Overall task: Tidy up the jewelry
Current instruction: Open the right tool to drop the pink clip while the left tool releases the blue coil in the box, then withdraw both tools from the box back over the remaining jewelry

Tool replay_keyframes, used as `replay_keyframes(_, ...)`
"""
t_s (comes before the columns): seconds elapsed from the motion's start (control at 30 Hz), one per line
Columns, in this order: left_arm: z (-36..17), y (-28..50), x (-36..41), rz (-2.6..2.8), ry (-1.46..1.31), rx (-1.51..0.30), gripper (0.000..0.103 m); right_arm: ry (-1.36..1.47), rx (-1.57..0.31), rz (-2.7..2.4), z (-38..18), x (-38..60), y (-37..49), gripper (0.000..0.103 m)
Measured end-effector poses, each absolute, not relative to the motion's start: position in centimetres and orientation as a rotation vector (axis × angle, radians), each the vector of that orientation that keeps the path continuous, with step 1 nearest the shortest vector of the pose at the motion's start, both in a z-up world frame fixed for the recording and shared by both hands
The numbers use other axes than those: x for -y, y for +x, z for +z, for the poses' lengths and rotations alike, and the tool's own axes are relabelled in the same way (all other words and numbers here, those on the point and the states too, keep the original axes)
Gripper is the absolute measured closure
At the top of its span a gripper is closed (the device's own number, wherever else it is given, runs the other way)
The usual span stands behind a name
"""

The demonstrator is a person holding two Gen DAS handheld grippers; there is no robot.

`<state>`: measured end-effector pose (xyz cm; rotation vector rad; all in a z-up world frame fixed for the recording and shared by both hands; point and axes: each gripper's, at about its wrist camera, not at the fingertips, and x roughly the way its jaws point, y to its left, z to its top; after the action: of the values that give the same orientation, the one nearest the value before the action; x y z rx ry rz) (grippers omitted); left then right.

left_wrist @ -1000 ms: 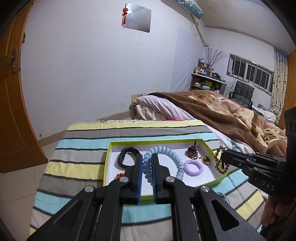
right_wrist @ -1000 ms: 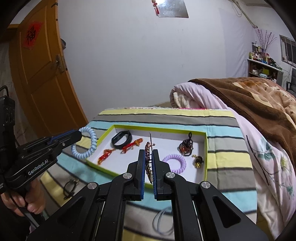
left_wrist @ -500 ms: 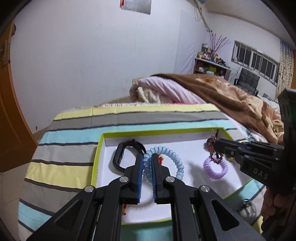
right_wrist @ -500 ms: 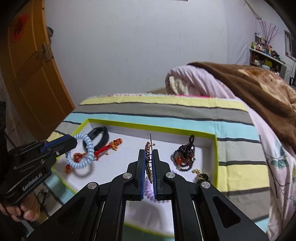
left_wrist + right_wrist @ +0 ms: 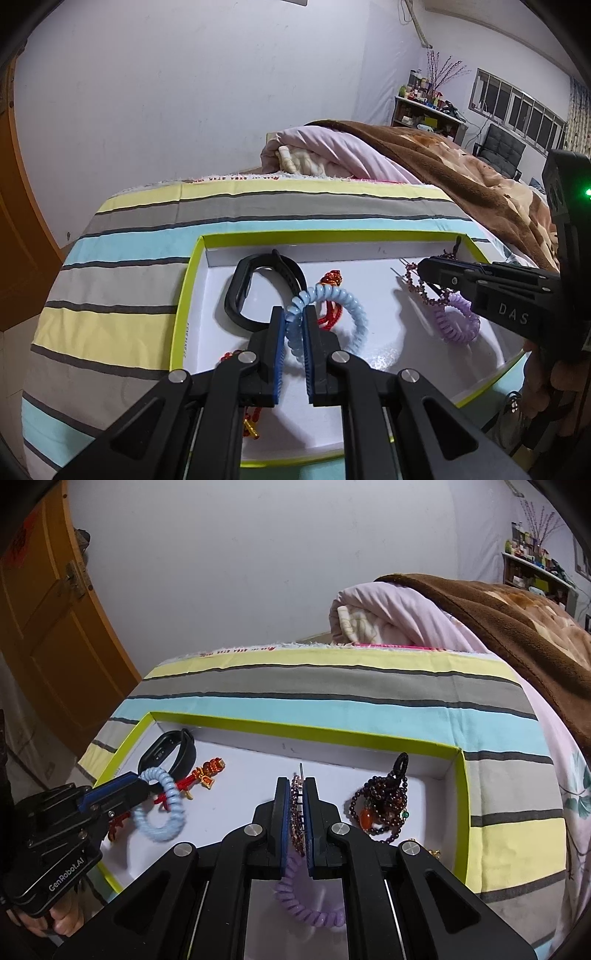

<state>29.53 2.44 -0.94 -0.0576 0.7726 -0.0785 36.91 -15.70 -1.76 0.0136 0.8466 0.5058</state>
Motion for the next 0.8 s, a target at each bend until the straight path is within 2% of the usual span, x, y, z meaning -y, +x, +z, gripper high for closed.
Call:
replay_keyframes(0.1, -0.7, 29.5, -2.3, -0.077, -0.048, -0.771, 0.091, 0.01, -0.829, 0.506, -1.3, 15.9, 36.5, 0.091)
replay_keyframes(0.2, -0.3, 29.4, -2.4, -0.067, -0.049, -0.764, 0.081, 0.016, -0.817, 0.506, -0.8, 16.2, 36.0, 0.091)
replay_keyframes(0.47, 1.6, 26.9, -2.6, -0.065, -0.048, -0.728, 0.08, 0.023, -0.769, 0.512, 1.5, 17.4, 32.6, 0.09)
replay_keyframes(0.8, 4.7, 20.2, -2.1, -0.084, -0.042, -0.652, 0.08, 0.021, -0.706, 0.532, 4.0, 19.1, 24.9, 0.09)
